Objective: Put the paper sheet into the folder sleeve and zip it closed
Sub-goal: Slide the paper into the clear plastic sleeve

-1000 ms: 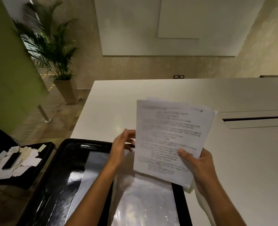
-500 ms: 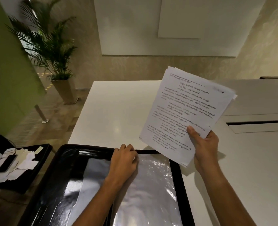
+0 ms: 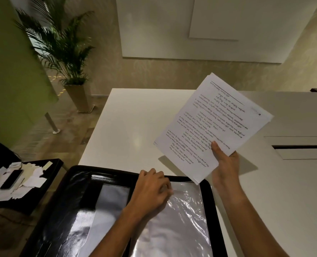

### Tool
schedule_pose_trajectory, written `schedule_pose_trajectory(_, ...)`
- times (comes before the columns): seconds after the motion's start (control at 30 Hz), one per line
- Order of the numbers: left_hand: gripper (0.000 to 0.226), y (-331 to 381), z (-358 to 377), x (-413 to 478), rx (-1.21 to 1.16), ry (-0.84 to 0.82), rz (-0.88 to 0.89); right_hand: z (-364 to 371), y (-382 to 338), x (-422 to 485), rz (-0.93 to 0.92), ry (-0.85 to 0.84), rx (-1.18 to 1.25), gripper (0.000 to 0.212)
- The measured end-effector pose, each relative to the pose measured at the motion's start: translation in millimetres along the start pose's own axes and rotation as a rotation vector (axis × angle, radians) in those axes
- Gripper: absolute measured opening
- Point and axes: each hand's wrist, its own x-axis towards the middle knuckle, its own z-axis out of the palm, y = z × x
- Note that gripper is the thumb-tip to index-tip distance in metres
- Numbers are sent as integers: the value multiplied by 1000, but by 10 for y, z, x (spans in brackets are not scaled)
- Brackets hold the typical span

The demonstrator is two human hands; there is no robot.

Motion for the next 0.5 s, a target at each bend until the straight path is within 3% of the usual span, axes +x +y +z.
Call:
schedule_pose_trajectory(0.2, 27, 41, 37, 23, -108, -50, 79, 118, 169, 116, 57, -17, 55, 45)
schedule_pose_trajectory(0.5, 21, 270, 151, 18, -122, 106, 71, 50, 414, 66, 111, -50, 8, 41)
